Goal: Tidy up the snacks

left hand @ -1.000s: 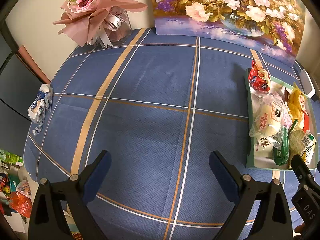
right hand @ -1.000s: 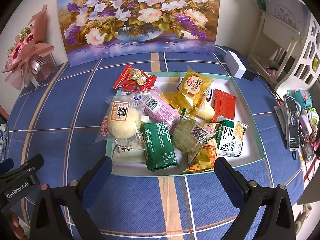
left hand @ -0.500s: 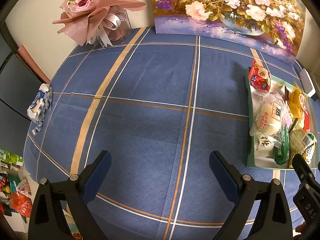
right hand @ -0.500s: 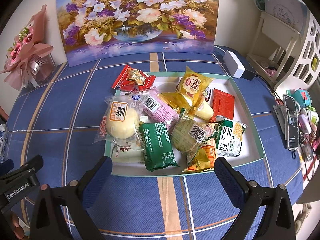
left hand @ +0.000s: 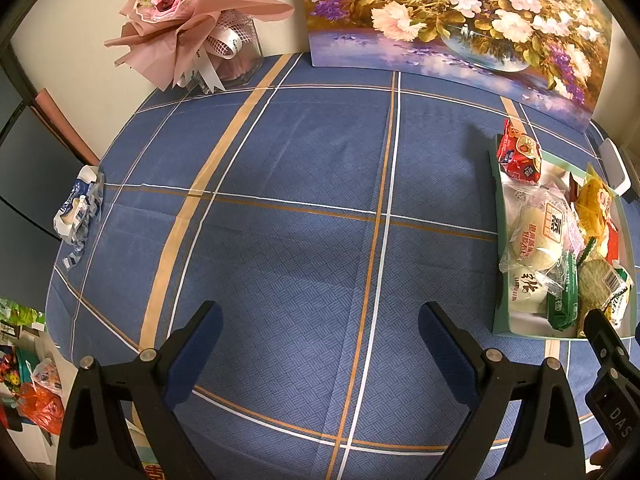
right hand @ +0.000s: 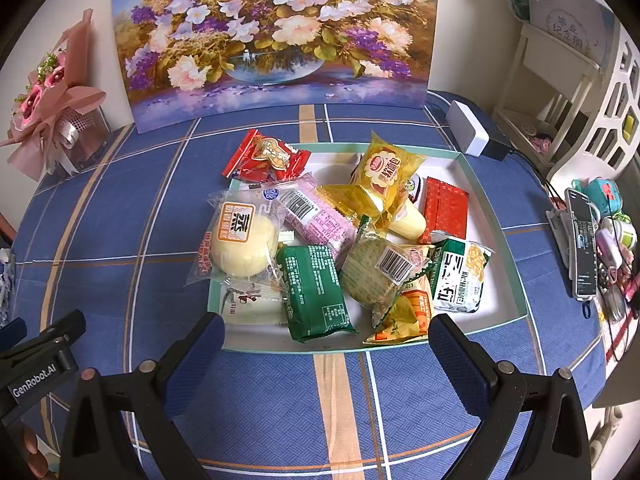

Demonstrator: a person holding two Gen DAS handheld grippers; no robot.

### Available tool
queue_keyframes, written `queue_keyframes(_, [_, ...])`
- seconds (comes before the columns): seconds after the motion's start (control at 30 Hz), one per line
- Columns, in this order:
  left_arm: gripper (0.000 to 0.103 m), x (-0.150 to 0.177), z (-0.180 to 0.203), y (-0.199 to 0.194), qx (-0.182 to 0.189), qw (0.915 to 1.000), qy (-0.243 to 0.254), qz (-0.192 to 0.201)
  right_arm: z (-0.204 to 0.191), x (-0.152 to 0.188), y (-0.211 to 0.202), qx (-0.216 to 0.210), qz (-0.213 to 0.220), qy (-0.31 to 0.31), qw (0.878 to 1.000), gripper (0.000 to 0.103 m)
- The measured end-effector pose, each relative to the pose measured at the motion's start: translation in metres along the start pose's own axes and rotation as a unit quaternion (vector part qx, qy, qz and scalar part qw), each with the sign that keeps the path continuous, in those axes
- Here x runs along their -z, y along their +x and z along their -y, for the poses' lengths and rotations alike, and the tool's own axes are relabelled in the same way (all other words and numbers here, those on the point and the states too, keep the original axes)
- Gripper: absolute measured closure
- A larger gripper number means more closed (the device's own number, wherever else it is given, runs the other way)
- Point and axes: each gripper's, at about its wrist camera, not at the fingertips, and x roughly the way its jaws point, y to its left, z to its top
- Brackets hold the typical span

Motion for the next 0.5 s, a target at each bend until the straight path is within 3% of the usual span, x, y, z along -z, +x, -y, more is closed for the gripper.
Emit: queue_keyframes(0.5, [0.005, -0.0003, -0.0012, 0.0003, 0.001, 1.0, -0.001, 0.0, -0.0004, 0.0005, 0.0003, 0.001, -0.001, 0.0, 1.0, 0.0])
